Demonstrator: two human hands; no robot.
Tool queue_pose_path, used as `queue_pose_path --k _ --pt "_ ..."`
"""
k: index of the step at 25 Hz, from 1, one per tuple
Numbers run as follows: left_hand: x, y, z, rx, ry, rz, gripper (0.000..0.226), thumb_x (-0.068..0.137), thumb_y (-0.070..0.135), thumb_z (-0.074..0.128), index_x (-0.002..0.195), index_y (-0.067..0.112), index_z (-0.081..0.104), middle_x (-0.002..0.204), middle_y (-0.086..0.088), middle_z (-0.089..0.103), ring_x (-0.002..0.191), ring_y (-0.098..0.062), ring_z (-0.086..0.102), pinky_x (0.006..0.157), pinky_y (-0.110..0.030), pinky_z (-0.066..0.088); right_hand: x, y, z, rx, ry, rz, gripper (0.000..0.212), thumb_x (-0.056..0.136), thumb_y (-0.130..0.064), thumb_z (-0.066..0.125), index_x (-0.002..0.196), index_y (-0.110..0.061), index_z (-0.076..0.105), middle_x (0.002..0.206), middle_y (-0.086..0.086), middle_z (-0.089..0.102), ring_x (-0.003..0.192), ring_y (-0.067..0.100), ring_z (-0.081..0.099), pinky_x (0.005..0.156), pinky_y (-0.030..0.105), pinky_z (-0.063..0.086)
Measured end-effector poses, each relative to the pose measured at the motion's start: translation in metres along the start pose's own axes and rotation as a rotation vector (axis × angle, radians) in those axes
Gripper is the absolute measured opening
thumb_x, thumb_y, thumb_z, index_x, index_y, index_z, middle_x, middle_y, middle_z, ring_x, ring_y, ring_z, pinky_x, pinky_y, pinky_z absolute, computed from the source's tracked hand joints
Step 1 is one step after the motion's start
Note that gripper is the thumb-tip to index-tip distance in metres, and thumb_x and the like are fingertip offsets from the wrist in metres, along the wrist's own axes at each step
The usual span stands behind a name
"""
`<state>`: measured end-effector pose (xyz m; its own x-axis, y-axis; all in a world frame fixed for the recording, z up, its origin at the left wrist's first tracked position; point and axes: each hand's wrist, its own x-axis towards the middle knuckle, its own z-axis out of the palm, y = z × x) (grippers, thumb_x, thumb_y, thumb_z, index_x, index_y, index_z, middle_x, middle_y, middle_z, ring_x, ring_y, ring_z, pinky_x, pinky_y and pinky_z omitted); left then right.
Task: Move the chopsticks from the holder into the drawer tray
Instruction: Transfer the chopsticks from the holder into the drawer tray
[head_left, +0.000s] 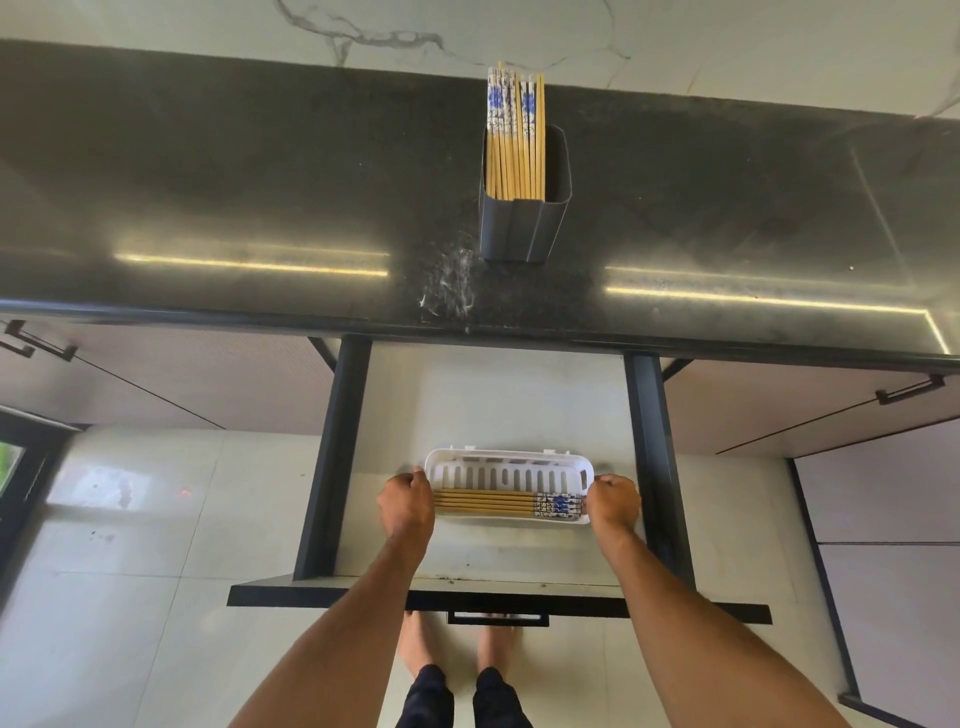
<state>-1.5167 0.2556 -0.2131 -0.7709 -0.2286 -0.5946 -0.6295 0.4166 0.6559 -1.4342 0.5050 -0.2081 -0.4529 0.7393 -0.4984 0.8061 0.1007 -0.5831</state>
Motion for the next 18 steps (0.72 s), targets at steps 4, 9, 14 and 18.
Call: queue_pose_path --k 4,9,14,18 --pt "-0.005 0.008 -0.004 0.079 -0.017 0.075 0.030 0.105 0.025 0.045 0.086 0.012 0.064 0.083 -0.007 0.067 0.065 -0.015 0.063 0.048 -0.013 0.045 -0.003 -0.007 -0.004 -0.098 0.029 -0.101 0.027 0.102 -0.011 0.050 0.087 0.000 0.069 0.090 0.018 0.074 0.071 0.024 0.071 0.062 0.040 0.063" --pt "-0.020 0.041 -0.014 0.355 0.063 0.434 0.030 0.105 0.031 0.045 0.130 0.015 0.053 0.127 -0.001 0.054 0.112 -0.017 0.054 0.099 -0.034 0.051 -0.019 -0.037 -0.013 -0.392 0.123 -0.621 0.028 0.101 -0.016 0.060 0.127 -0.004 0.062 0.122 0.011 0.065 0.109 0.022 0.064 0.088 0.028 0.058" --pt "-0.024 0.099 -0.029 0.509 0.134 0.828 0.040 0.104 0.033 0.044 0.139 0.014 0.047 0.138 -0.006 0.054 0.123 -0.021 0.052 0.110 -0.038 0.044 -0.033 -0.097 -0.026 -0.460 0.253 -0.957 0.035 0.102 -0.018 0.058 0.133 -0.001 0.061 0.131 0.018 0.064 0.119 0.030 0.063 0.101 0.037 0.054" --pt "-0.027 0.165 -0.042 0.429 0.215 1.008 0.037 0.104 0.026 0.047 0.136 0.009 0.053 0.132 -0.010 0.059 0.122 -0.025 0.055 0.111 -0.041 0.044 -0.041 -0.159 -0.047 -0.429 0.363 -1.076 0.035 0.102 -0.015 0.055 0.133 0.003 0.060 0.128 0.020 0.065 0.119 0.033 0.062 0.105 0.041 0.053"
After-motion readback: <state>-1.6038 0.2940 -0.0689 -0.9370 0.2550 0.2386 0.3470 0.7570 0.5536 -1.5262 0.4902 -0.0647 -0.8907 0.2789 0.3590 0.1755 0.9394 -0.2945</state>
